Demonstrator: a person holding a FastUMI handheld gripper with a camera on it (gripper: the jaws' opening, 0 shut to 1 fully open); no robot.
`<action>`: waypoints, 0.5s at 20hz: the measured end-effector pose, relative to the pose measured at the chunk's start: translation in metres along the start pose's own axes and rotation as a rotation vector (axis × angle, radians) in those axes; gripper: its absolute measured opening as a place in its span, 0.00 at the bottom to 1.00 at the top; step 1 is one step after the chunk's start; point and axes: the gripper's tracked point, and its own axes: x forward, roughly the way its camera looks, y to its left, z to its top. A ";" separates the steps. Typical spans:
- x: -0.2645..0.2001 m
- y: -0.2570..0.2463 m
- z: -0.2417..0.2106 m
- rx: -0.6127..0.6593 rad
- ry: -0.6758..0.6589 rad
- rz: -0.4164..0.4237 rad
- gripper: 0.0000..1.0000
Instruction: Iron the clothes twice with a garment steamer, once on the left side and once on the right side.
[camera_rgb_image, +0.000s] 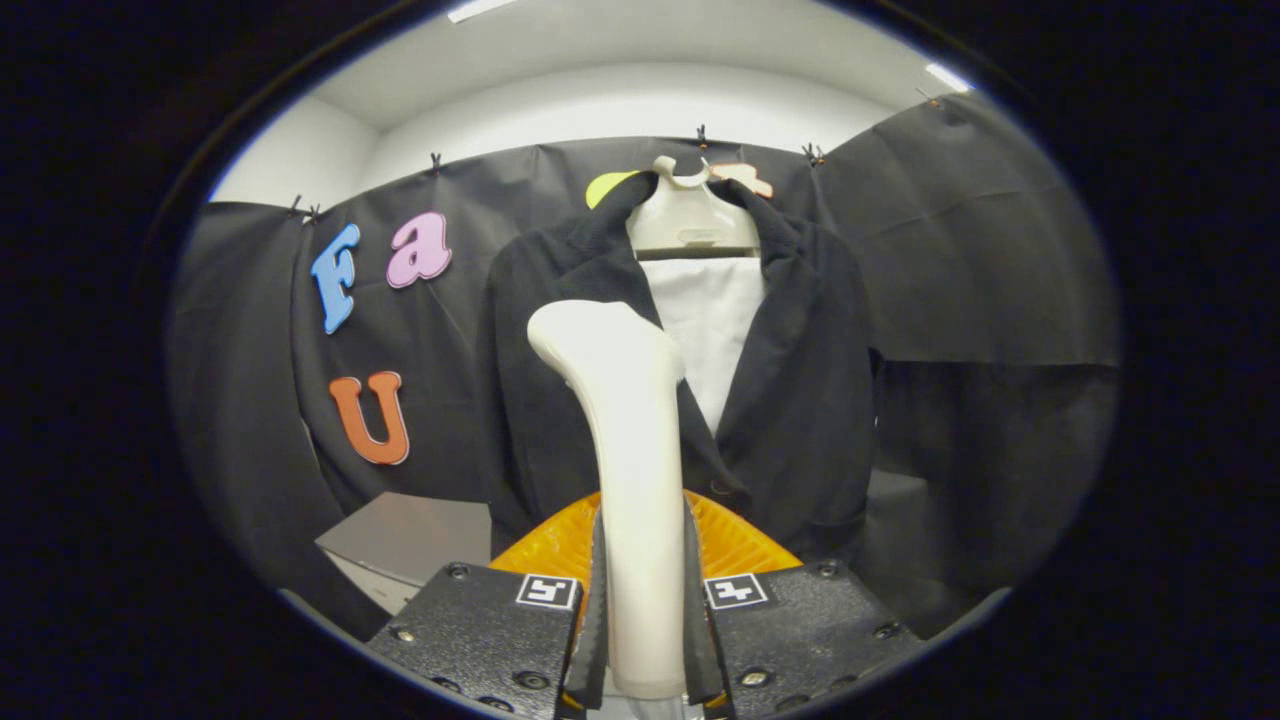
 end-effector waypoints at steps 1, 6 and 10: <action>0.002 -0.001 -0.004 -0.002 0.014 -0.003 0.33; 0.007 -0.007 -0.026 -0.025 0.050 -0.015 0.33; 0.007 -0.012 -0.044 -0.037 0.070 -0.020 0.33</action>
